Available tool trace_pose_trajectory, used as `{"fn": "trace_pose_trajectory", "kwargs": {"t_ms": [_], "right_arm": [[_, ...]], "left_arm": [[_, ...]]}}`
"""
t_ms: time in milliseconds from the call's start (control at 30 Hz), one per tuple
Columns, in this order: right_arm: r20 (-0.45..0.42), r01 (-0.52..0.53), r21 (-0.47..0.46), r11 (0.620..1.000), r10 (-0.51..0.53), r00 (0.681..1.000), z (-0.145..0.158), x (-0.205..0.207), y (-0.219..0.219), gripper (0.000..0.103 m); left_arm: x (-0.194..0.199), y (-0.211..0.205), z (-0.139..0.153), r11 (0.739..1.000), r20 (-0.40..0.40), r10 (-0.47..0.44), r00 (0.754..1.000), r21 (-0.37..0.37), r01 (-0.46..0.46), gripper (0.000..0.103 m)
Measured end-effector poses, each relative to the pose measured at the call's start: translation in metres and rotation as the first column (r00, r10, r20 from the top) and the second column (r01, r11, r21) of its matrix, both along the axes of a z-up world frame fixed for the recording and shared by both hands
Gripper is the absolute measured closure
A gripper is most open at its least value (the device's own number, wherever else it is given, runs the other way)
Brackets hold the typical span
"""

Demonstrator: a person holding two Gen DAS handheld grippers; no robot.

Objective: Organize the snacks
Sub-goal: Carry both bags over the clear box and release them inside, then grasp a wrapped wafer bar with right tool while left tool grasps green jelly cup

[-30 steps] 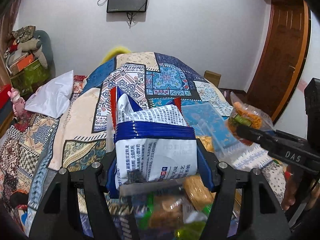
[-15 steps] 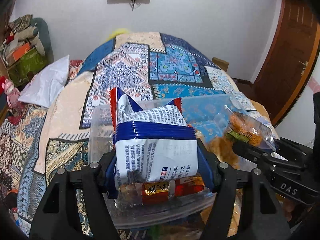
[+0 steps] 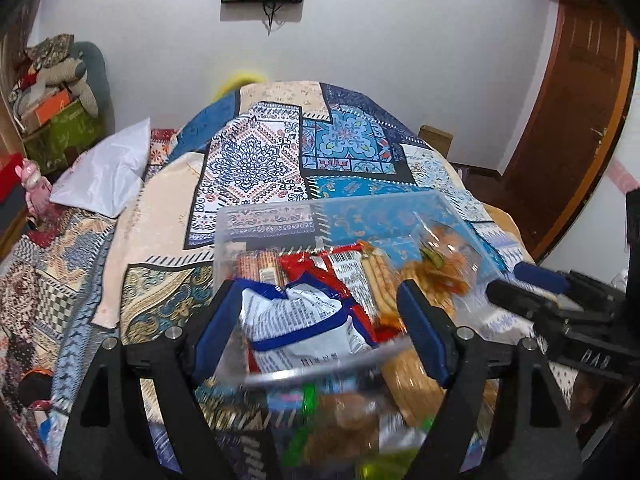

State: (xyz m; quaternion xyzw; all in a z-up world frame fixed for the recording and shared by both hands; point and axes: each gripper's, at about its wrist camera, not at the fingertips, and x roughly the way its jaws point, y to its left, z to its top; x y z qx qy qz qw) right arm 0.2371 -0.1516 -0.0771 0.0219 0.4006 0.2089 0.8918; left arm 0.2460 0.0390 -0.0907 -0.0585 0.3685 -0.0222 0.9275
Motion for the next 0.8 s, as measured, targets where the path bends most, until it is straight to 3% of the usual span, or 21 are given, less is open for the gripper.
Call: {"fn": "trace_pose_trajectory", "kwargs": {"t_ms": [267,533,800], "right_arm": [[0.028,-0.009,-0.018,1.0,0.009,1.0,0.01,-0.041,-0.016,0.038],[-0.015,-0.024,-0.037,0.999,0.023,1.0,-0.013,-0.071,-0.026,0.038],[-0.08,-0.039,-0.016,0.999,0.038,0.996,-0.04,-0.078,-0.026,0.043]], "left_arm": [[-0.051,-0.017,0.001,0.999,-0.015,-0.032,0.999,0.023,0.033,0.019],[-0.084,-0.039,-0.035,0.998,-0.108,-0.066,0.992,0.012,0.068,0.019],[-0.083,-0.055,-0.07,0.996,-0.174,-0.089,0.981,-0.023,0.086,0.019]]}}
